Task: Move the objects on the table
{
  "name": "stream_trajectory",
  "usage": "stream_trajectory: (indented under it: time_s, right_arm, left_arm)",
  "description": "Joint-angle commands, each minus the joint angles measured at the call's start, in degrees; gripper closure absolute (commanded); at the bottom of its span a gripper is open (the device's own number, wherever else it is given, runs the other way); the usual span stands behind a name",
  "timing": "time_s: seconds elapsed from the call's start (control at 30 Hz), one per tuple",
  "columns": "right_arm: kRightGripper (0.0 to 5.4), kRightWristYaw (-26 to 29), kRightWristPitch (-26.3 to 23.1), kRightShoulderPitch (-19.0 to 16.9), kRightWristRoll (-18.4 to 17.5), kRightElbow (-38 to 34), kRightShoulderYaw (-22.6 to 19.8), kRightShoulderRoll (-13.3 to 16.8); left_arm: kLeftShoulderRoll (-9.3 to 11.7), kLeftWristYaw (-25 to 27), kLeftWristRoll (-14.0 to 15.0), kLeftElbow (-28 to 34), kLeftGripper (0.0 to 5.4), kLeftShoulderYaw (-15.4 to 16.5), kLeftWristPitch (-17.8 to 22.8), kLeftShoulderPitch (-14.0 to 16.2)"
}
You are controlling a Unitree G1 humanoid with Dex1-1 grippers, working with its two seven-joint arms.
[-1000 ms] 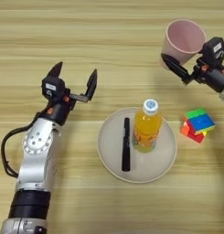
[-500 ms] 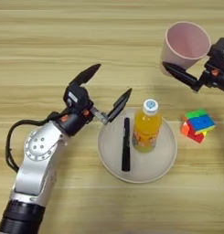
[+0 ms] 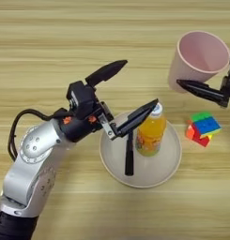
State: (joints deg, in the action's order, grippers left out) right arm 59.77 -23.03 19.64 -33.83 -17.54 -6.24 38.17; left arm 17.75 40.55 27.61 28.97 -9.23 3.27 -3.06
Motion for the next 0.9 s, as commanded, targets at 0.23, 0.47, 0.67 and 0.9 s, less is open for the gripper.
stream_trajectory:
  time_s: [0.23,0.47,0.67,0.9]
  right_arm:
    - [1.17,3.81,-7.15,-1.33,-4.86,-2.77,0.12,5.37]
    - [1.17,4.58,-11.17,-1.1,-7.2,-3.79,0.34,6.73]
    - [1.17,4.97,-12.3,-2.26,-8.53,-7.31,0.53,7.5]
    - [1.17,4.31,-12.1,-2.62,-9.0,-10.23,1.46,7.46]
  left_arm:
    - [1.99,1.34,0.24,2.12,0.0,-1.8,3.33,-2.76]
    - [1.95,2.16,-0.18,2.35,0.0,-3.92,4.88,-4.8]
    - [1.65,3.24,0.31,2.1,0.0,-6.33,6.89,-7.2]
    - [0.33,4.58,-0.03,-0.36,0.0,-8.88,8.29,-10.01]
